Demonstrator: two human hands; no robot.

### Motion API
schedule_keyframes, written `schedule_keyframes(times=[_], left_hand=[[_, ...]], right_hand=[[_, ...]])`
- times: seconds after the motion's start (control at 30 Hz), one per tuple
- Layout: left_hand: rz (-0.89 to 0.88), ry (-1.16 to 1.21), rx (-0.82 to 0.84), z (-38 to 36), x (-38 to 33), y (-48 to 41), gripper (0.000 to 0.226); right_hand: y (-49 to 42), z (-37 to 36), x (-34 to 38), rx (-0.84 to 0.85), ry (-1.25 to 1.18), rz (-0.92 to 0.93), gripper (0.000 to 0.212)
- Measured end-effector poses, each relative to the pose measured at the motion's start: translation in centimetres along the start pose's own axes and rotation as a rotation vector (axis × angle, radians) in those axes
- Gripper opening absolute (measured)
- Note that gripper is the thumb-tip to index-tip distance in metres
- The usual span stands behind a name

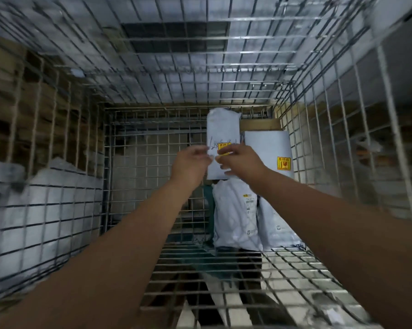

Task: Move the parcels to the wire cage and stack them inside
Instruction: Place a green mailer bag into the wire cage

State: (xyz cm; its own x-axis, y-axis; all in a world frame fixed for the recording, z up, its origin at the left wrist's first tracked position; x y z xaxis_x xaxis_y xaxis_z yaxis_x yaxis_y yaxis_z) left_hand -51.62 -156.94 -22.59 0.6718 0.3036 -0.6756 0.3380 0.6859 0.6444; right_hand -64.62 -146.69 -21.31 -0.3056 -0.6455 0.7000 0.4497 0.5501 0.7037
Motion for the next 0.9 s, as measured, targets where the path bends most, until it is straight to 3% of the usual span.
schedule_keyframes(times=[0.2,0.4,0.6,0.9], left_hand=[[-0.075,0.084,0.087,5.7,-5.5,13.4,0.018],[-0.186,0.116,0.144,9.3,-6.7,26.3,0.013],[-0.218,0.223,0.110,8.9,-1.1,35.7,0.021],[0.022,0.292,0.005,3.2,12.6,40.5,0.020]], right_hand=[[14.3,-2.3,5.9,0.095,-0.055,0.081,0.005],[25.8,-2.9,6.7,0.106,-0.199,0.130,0.021],[33.8,-3.6,1.5,0.182,-0.278,0.134,0.020],[36.3,-3.2,-12.7,0.169,-0.227,-0.011,0.008]])
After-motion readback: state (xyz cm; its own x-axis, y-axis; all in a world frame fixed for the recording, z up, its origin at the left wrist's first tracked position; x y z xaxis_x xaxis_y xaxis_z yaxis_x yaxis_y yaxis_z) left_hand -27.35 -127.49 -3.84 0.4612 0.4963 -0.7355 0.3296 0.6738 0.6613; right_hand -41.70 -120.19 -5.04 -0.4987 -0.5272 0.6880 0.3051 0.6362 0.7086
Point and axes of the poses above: each hand's wrist, its own y-axis away from the middle knuckle, its own z-axis out of the back of the hand, x = y × z, the point moved 9 cm from there along -y, towards the middle knuckle, and after that the axes turned 7 degrees about -y, right-handed, at the moved point
